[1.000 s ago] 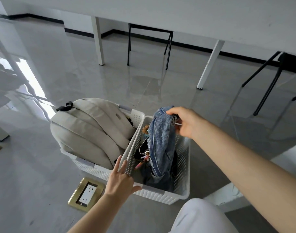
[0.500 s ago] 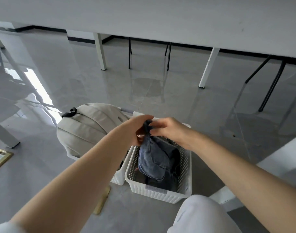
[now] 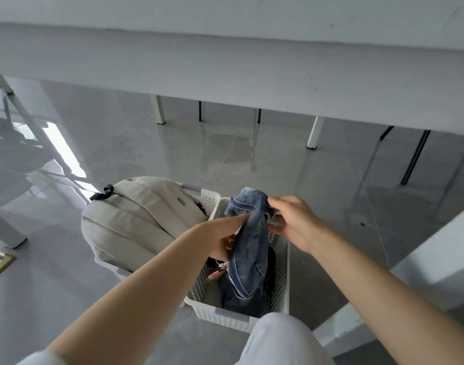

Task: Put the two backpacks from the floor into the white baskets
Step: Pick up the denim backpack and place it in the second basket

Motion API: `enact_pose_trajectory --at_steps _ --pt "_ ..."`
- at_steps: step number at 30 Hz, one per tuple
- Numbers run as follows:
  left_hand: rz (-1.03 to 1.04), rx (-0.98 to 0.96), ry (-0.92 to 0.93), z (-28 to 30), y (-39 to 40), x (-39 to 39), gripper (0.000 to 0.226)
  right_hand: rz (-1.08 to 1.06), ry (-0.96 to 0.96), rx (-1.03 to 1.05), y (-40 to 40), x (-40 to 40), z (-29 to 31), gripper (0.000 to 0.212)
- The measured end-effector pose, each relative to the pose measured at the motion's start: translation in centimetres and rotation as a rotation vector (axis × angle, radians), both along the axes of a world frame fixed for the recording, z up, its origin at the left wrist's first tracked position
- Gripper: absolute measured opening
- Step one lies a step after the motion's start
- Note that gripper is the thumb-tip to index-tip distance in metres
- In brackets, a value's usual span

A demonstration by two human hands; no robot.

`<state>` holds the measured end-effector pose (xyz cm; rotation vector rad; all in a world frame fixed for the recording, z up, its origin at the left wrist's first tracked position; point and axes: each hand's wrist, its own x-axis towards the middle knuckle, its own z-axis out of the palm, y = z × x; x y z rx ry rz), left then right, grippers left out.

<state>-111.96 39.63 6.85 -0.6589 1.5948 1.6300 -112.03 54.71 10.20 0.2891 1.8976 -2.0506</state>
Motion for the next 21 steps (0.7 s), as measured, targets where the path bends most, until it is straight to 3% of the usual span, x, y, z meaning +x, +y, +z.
enact_pose_trajectory --at_steps 3,7,13,15,17,19,21 --pt "-0.006 0.114 -0.057 -0.5 1.2 0.0 0.053 0.030 0.001 0.082 0.3 -0.1 0.4 0.021" --pt "0.087 0.106 0.010 -0.4 2.4 0.0 0.030 -0.008 -0.033 0.087 0.9 0.1 0.3 0.024" --pt "0.638 -0.378 0.585 3.0 -1.1 -2.5 0.031 -0.350 -0.028 -0.176 2.2 -0.3 0.6 0.031" --pt "0.545 -0.427 0.814 3.8 -0.8 -0.4 0.030 -0.338 -0.059 -0.034 2.4 -0.7 0.4 0.025" --pt "0.346 -0.440 0.917 2.9 0.0 2.1 0.030 -0.182 -0.261 0.055 1.3 -0.6 -0.8 0.013" --pt "0.220 -0.482 0.927 0.9 0.5 3.2 0.028 -0.007 -0.501 0.022 -0.2 -1.0 -2.3 0.042" --pt "0.035 -0.552 0.924 -1.1 0.4 3.7 0.021 0.076 -0.612 -0.054 -1.3 -1.7 -3.5 0.068"
